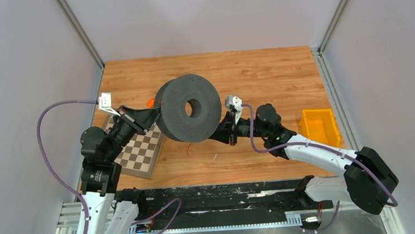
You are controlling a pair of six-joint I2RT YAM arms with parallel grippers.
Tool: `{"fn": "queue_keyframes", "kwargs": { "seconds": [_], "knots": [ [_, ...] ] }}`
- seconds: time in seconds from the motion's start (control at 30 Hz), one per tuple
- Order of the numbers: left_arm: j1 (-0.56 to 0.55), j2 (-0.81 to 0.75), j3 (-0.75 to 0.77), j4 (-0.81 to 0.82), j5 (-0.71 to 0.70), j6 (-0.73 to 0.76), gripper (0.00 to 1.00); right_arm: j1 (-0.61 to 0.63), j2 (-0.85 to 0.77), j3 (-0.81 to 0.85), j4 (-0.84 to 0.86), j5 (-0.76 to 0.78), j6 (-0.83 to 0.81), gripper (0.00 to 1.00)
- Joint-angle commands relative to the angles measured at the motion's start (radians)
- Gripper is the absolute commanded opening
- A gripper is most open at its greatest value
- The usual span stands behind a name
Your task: Wrap the cables
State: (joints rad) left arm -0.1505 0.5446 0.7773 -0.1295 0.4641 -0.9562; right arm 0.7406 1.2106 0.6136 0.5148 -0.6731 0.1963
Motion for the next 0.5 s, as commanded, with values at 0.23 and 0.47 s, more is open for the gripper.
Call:
{"fn": "queue_keyframes", "kwargs": {
  "seconds": [0.23,0.47],
  "knots": [
    [0.008,-0.053,-0.137,0.322,-0.165,-0.239,0.00,0.000,-0.039,-0.051,0.468,-0.015,0.491,0.00],
    [0.008,-0.057,-0.261,0.450,-0.248,-0.419,0.00,0.008,0.027,-0.054,0.579,0.230,0.701,0.00]
  ]
}}
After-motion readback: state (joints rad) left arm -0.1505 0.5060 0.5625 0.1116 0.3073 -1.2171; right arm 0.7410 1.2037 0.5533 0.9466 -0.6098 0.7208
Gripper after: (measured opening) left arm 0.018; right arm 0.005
